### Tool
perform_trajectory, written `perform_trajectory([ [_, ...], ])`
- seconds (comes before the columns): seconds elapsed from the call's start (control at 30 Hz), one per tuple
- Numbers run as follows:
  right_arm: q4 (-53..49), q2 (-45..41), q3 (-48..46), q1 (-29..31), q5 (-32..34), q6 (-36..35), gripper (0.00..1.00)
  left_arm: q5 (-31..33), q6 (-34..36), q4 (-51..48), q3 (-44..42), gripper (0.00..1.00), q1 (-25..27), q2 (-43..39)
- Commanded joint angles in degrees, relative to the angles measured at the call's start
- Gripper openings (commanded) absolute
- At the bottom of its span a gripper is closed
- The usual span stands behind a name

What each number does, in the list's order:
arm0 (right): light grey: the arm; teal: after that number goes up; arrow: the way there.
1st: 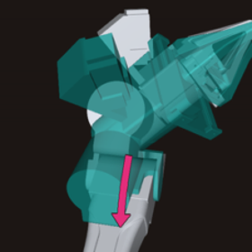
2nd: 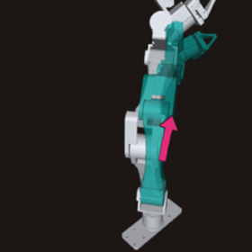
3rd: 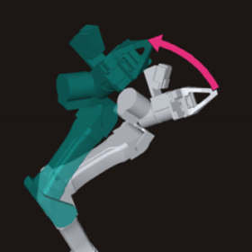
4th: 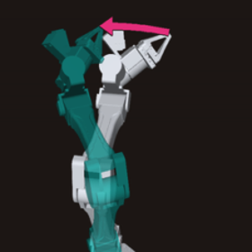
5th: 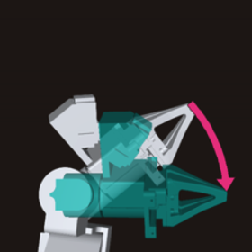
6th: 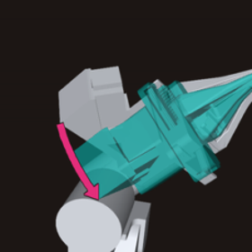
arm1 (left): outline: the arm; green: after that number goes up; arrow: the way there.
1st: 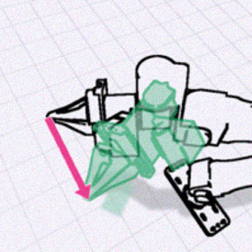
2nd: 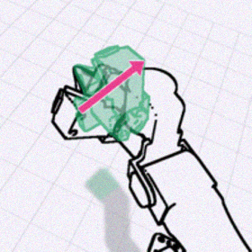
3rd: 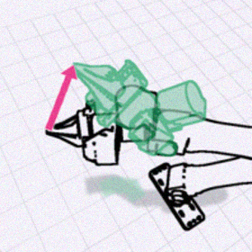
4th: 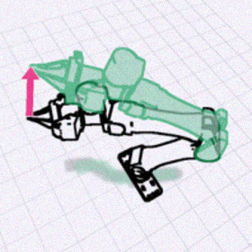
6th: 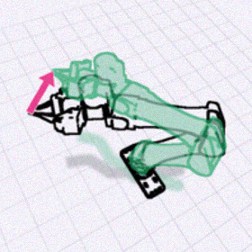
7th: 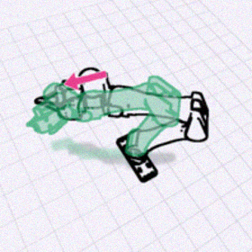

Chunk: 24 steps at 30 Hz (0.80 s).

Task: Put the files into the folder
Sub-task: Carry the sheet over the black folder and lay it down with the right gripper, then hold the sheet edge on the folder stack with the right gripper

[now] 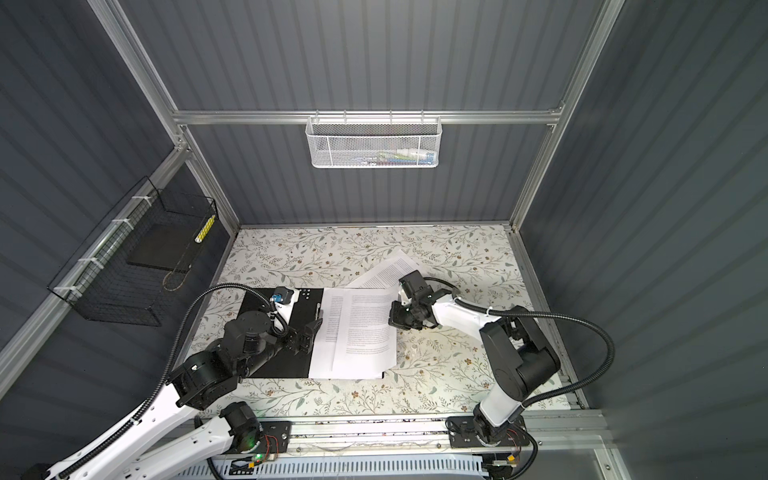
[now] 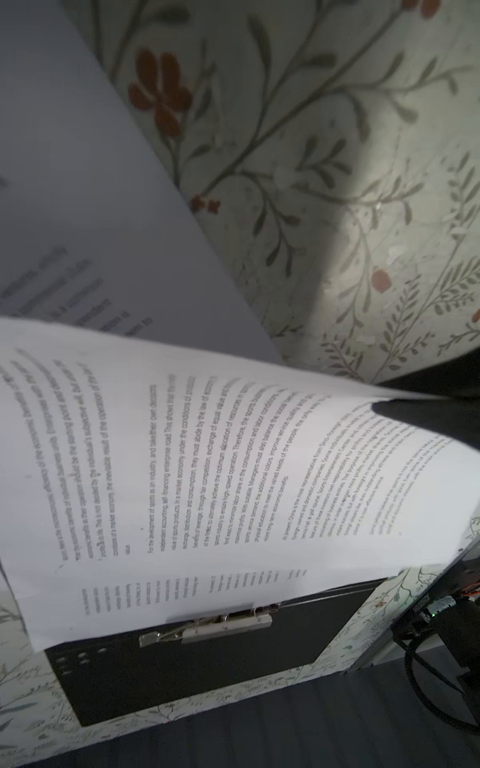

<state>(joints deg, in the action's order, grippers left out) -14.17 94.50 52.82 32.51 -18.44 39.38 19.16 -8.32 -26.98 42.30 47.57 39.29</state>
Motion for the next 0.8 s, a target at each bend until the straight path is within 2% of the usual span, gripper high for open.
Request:
perform_trajectory([
  [0.0,6.02,0.47,0.62,1.66,2.11,1.54,0.0,-2.35,0.5,-0.6,0.02,1.0,-0.36,0.67],
  [0.4,7.86,4.82,3.32,5.52,2.22,5.28,0.0,-4.29,0.09,-5.42,2.77,1.0,-0.56,7.55],
  [0.77,9.79,4.81,2.03,7.19,3.37,9.62,0.0,-4.65,0.1,-5.98,2.95,1.0,-0.72,8.41],
])
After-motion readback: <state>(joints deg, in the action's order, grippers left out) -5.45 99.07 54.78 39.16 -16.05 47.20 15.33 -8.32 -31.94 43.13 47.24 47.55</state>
